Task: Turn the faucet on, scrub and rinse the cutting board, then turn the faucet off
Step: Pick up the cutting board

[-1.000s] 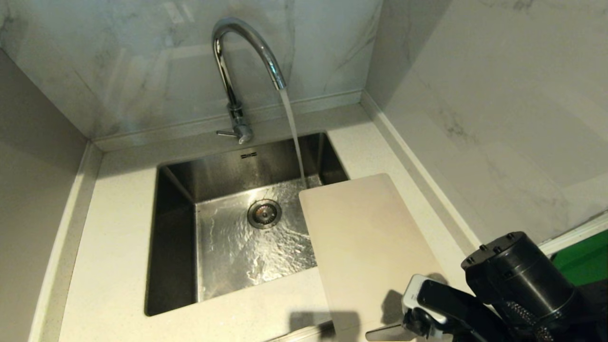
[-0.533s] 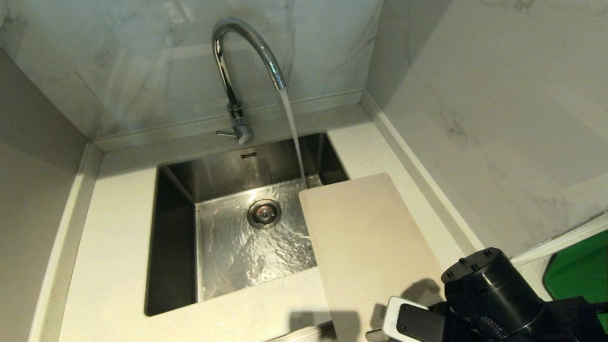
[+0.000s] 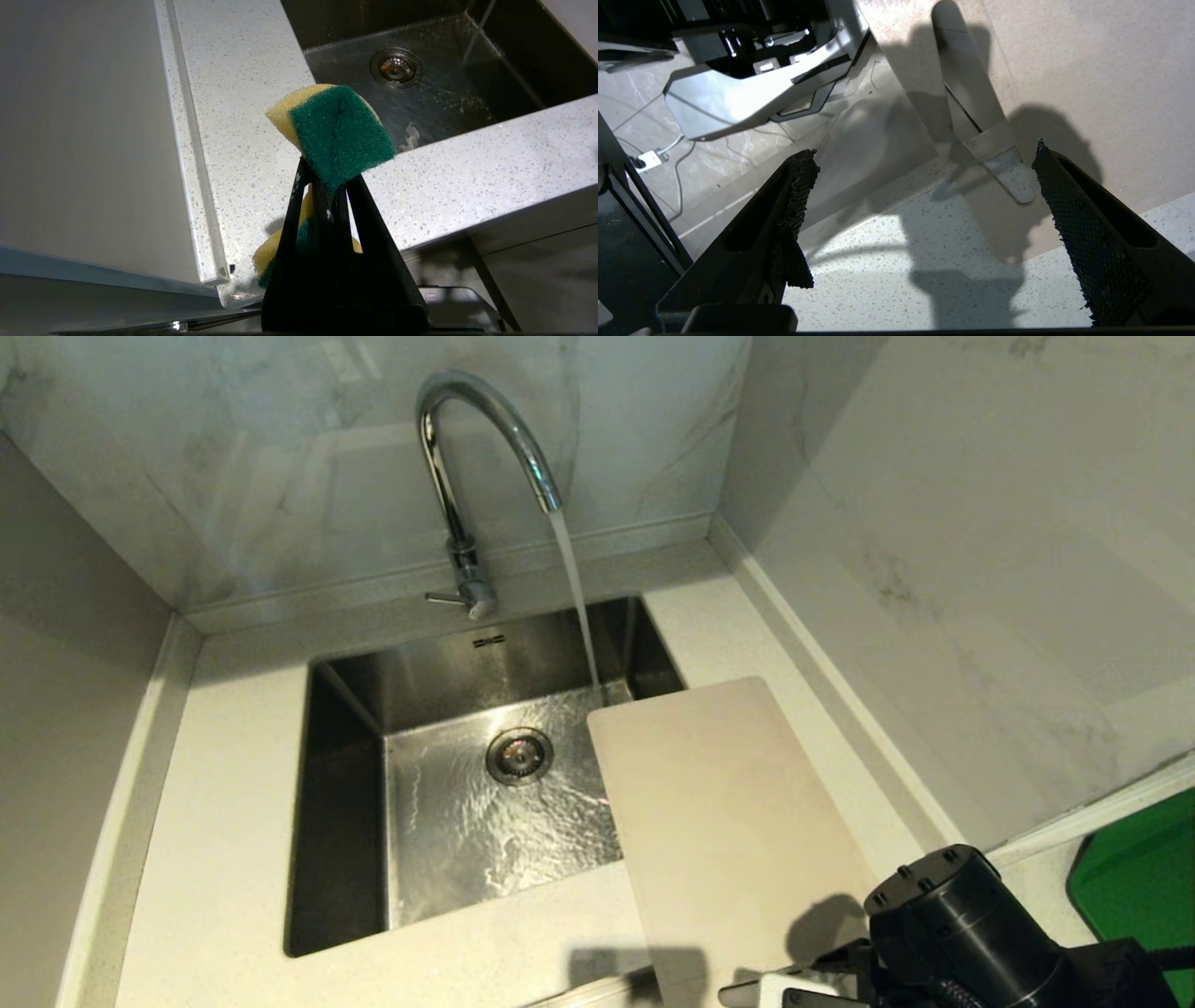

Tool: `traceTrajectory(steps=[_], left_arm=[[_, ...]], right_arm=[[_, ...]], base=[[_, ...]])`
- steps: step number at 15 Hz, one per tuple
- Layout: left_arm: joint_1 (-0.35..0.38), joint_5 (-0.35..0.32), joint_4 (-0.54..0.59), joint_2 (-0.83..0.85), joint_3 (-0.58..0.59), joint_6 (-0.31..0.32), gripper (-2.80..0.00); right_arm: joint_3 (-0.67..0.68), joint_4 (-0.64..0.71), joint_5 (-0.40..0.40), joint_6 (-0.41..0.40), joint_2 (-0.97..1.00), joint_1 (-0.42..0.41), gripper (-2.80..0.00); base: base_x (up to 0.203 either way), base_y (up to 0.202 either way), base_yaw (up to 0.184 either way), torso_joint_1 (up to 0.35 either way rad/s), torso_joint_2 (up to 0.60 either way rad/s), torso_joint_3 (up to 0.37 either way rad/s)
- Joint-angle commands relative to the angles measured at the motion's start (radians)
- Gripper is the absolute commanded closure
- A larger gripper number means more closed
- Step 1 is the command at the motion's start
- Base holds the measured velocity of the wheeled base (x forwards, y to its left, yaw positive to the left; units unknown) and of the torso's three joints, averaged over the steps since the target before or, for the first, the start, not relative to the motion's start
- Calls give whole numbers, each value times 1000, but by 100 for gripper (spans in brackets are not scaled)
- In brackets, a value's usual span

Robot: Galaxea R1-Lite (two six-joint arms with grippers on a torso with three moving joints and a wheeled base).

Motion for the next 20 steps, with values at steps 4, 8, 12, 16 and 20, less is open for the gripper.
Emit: traceTrajectory(steps=[4, 8, 12, 16, 20], left_arm=[[0, 0, 0, 0, 2, -1, 0], [0, 0, 0, -1, 2, -1, 0], [0, 0, 0, 0, 2, 0, 0], [0, 0, 0, -2, 2, -1, 0], [0, 0, 0, 0, 2, -1, 0]], right_arm=[[7, -74, -15, -140, 8, -4, -280], [2, -85, -15, -251, 46, -6, -280], [42, -198, -15, -322, 120, -6, -280], [103, -229, -15, -347, 111, -4, -280], [159, -231, -13, -347, 90, -3, -280]], base=[[0, 0, 0, 0, 0, 0], [0, 0, 0, 0, 0, 0], [0, 0, 0, 0, 0, 0], [0, 0, 0, 0, 0, 0], [0, 0, 0, 0, 0, 0]])
